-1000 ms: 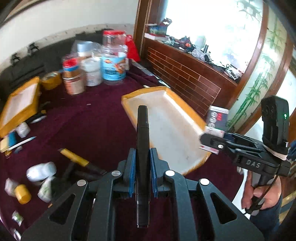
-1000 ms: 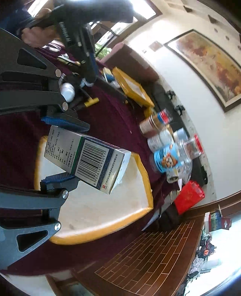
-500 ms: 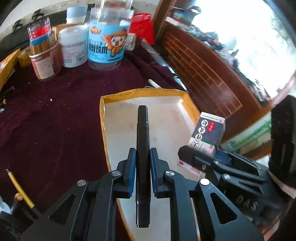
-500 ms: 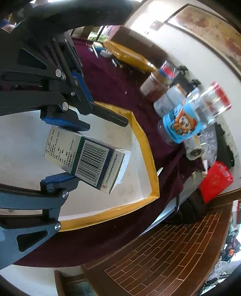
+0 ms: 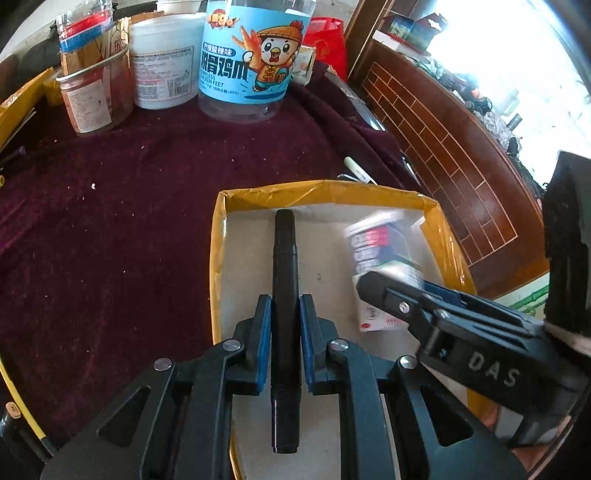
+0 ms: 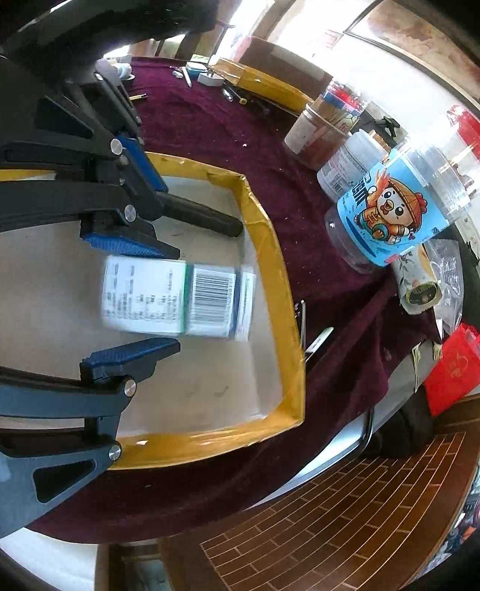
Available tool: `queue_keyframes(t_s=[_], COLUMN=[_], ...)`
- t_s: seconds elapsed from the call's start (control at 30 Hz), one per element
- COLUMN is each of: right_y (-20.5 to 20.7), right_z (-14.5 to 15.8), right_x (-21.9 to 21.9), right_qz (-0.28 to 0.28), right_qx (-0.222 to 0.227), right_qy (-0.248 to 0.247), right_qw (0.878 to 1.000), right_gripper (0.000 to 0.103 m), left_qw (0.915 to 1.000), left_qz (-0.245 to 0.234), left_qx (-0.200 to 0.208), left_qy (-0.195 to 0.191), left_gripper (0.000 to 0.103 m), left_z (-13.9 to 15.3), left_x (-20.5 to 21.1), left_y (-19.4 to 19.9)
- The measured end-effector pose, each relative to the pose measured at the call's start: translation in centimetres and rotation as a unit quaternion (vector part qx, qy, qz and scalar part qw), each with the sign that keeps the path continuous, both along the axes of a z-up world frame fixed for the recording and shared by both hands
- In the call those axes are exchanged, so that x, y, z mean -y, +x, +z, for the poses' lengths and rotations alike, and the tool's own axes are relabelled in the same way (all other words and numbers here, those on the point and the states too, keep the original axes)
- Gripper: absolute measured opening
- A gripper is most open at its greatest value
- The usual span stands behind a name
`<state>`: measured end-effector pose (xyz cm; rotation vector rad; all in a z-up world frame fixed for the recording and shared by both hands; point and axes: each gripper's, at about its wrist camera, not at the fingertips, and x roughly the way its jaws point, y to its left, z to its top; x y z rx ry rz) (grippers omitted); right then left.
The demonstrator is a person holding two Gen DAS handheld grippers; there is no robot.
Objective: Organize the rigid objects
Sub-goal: 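Carry marker and box into the yellow-edged tray and open both grippers, then grasp a second black marker with the left gripper while the right grasps a black-gold tube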
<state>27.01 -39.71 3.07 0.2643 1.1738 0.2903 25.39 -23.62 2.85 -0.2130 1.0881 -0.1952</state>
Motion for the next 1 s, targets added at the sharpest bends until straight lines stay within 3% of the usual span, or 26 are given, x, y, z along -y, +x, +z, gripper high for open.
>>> queue_keyframes(t_s=[0.13, 0.3, 0.37, 0.53, 0.6, 0.73, 0.87, 0.9, 0.97, 1.0], right_y=[0.4, -1.1, -2.3, -7.0, -9.9, -15.7, -20.6, -21.6, -23.1, -23.8], right_z=[-0.1, 1.2, 2.2, 5.3, 6.7, 8.7, 9.2, 9.2, 8.9, 8.6], right_x=[-0.2, 0.9, 1.5, 2.1, 1.6, 0.1, -2.2, -3.1, -5.0, -6.2], right_qz=[0.002, -0.015, -0.027, -0.046, -0.046, -0.045, -0.033, -0.026, -0.007, 0.006], right_qx=[-0.003, 0.015, 0.029, 0.078, 0.109, 0.163, 0.189, 0.189, 0.186, 0.184], right_qy=[0.011, 0.022, 0.024, 0.041, 0.043, 0.055, 0.082, 0.088, 0.091, 0.091], right_qw=[1.0, 1.0, 0.999, 0.995, 0.992, 0.984, 0.978, 0.978, 0.978, 0.979], right_gripper=[0.041, 0.041, 0.041, 0.041, 0.041, 0.06, 0.06, 0.06, 0.06, 0.06], left_qw=[0.9998, 0.9998, 0.9998, 0.9997, 0.9994, 0.9981, 0.9958, 0.9951, 0.9936, 0.9926], left_qz=[-0.013, -0.02, -0.018, -0.024, -0.031, -0.054, -0.079, -0.081, -0.086, -0.086], left_qx=[0.006, -0.004, -0.004, 0.011, 0.016, 0.027, 0.046, 0.054, 0.071, 0.081], left_qy=[0.016, 0.008, 0.003, 0.002, 0.005, 0.015, 0.009, 0.014, 0.018, 0.025], left_gripper=[0.017, 0.023, 0.033, 0.035, 0.035, 0.035, 0.036, 0.039, 0.053, 0.054], left_z=[0.0, 0.5, 1.1, 3.2, 4.1, 5.8, 7.6, 8.1, 8.8, 9.0], left_x=[0.7, 0.6, 0.5, 0.3, -0.2, -1.7, -4.4, -5.3, -6.9, -7.9], left_y=[-0.1, -0.1, -0.5, -2.8, -4.6, -8.9, -14.4, -16.0, -18.4, -19.8])
